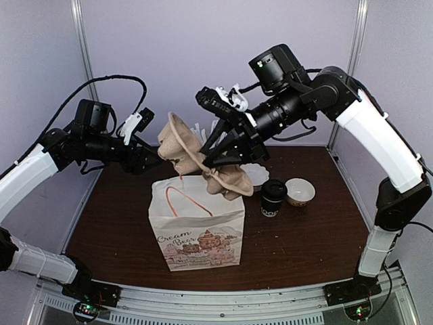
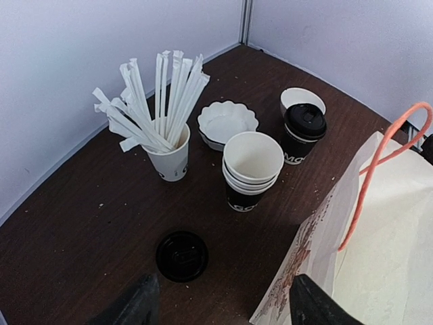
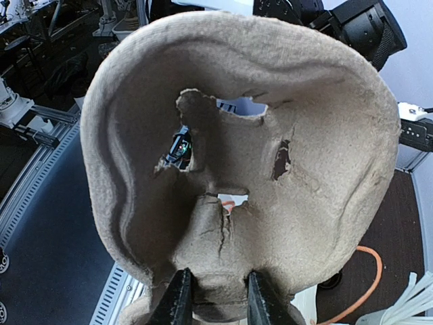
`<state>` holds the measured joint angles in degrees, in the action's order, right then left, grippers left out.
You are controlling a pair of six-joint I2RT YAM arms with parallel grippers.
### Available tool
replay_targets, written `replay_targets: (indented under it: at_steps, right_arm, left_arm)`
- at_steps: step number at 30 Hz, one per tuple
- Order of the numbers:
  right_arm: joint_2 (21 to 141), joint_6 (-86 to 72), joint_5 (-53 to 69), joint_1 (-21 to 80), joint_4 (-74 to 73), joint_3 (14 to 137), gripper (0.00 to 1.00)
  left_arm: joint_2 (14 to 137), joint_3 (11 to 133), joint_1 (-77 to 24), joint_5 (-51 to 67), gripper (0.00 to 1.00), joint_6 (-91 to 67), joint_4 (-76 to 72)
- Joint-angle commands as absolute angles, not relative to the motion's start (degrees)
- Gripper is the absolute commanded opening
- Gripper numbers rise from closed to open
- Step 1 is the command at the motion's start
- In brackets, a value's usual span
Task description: Pack the takeout coffee
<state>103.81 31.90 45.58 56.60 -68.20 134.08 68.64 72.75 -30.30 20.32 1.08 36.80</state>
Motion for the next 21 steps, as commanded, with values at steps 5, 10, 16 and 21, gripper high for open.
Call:
replay_targets:
  at_steps: [5, 10, 16, 21]
  right_arm:
    - [108.95, 29.21, 47.52, 57.04, -61.59, 136.35, 0.25]
    - [110.65, 28.94, 46.12, 57.04, -60.22, 136.12, 0.25]
    - [111.18, 28.59, 45.92, 57.01, -58.44, 132.49, 0.25]
    - [110.13, 28.07, 44.55, 57.04, -55.75, 125.65, 0.25]
  left_arm:
    - [66.56, 74.18, -29.88, 19.07, 0.70, 0.44, 37.03]
    - [65.94, 73.97, -29.88, 18.40, 0.70, 0.87, 37.53]
    - [65.27, 73.11, -29.87, 18.03, 0.70, 1.11, 37.55]
    - [64.20, 72.34, -29.84, 16.62, 0.70, 1.79, 37.40]
